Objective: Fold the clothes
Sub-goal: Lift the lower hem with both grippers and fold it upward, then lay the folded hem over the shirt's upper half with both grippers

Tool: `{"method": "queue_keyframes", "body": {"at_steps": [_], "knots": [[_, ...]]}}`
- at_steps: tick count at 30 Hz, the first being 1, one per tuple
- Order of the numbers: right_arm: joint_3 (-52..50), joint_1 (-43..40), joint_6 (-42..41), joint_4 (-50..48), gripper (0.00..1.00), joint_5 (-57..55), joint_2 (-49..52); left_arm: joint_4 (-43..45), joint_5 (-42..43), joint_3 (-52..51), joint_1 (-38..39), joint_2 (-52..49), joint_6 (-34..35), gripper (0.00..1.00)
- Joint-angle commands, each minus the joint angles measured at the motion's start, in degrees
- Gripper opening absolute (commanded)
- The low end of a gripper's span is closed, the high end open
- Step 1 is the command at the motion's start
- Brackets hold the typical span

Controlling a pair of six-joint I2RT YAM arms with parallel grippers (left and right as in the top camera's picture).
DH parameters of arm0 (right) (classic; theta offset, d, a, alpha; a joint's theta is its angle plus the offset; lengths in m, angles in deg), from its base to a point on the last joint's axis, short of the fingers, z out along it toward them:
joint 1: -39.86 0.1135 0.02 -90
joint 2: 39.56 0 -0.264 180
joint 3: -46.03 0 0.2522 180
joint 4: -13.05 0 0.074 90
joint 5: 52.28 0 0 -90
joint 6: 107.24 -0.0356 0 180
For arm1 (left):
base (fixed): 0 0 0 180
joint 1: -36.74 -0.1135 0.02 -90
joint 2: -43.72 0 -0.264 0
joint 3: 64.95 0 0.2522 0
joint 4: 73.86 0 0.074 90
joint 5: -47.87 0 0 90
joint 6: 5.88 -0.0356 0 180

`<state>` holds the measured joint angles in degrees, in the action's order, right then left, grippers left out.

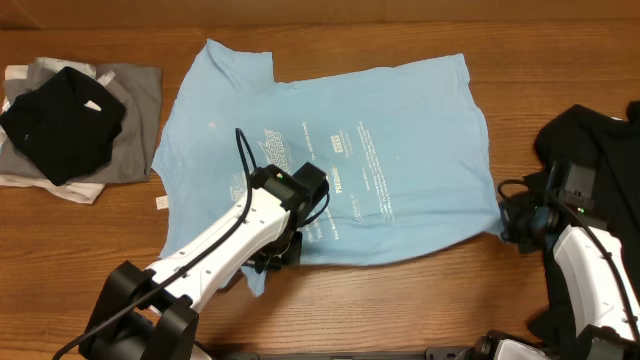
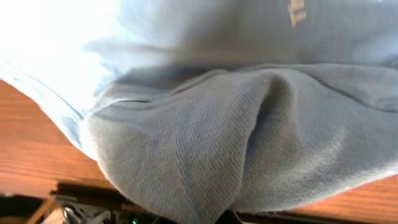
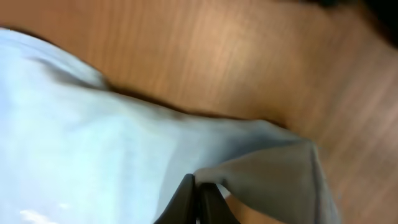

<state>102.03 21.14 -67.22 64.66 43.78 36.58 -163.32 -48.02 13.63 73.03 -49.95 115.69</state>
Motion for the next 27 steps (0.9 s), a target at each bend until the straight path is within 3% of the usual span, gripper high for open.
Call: {"method": "queue_keyframes", "body": {"at_steps": [1,12,20,27], "knots": [[1.8,0.0,-1.5,-3.7,0.04,2.7,0.1,-0.3,-5.8,2.8,0.1,-0.3,-0.3,0.04],[1.8,6.9,-2.9,-15.2,0.04,6.9,0.5,2.8,-9.2,4.7,-8.7,-0.3,3.1,0.04],[1.8,13.0,-6.0,-21.5,0.04,2.6,0.9,13.7,-10.3,6.5,-11.9,-0.3,0.1,0.04],[1.8,13.8,-8.6,-24.3,0.04,-0.1,6.3,17.5,-18.9,6.5,-13.9,-0.3,0.2,0.04]]}}
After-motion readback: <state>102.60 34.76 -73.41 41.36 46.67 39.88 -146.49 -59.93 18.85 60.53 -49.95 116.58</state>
